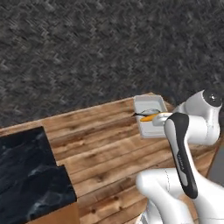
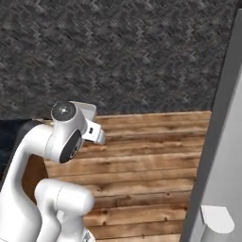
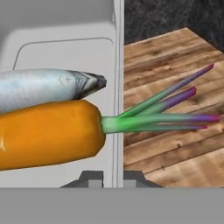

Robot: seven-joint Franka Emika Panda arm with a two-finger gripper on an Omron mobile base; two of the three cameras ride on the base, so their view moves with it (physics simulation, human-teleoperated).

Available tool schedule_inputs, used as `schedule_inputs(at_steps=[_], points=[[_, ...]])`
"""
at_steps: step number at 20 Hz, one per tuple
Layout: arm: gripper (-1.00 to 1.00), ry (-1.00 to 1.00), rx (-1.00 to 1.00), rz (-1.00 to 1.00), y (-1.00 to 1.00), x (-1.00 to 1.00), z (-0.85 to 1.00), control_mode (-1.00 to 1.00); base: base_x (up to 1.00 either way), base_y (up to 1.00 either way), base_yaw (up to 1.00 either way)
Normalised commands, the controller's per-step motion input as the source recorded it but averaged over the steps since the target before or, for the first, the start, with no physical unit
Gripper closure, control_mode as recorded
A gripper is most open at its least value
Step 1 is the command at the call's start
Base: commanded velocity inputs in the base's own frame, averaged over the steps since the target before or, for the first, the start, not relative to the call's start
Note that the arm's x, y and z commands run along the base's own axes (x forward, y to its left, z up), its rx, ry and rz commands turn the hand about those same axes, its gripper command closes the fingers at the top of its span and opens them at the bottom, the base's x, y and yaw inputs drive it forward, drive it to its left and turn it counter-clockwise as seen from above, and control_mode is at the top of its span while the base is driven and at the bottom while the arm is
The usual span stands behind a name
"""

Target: Place the tupperware on the second highest shelf of the fridge. Make space for the tupperware among the existing items by rearranging them on the shelves if needed. Close the fridge door when finished.

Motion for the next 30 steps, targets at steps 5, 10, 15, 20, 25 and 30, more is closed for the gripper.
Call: schedule_inputs(at_steps=[5, 10, 15, 20, 25, 30], points=[[1.0, 0.0, 0.0, 0.0, 0.0, 0.0, 0.0, 1.0, 0.73, -0.01, -0.43], [1.0, 0.0, 0.0, 0.0, 0.0, 0.0, 0.0, 1.0, 0.74, 0.0, -0.48], [1.0, 0.0, 0.0, 0.0, 0.0, 0.0, 0.0, 1.0, 0.72, -0.01, -0.54], [1.0, 0.0, 0.0, 0.0, 0.0, 0.0, 0.0, 1.0, 0.64, -0.01, -0.54], [1.0, 0.0, 0.0, 0.0, 0.0, 0.0, 0.0, 1.0, 0.57, 0.0, -0.49], [1.0, 0.0, 0.0, 0.0, 0.0, 0.0, 0.0, 1.0, 0.58, -0.01, -0.47]])
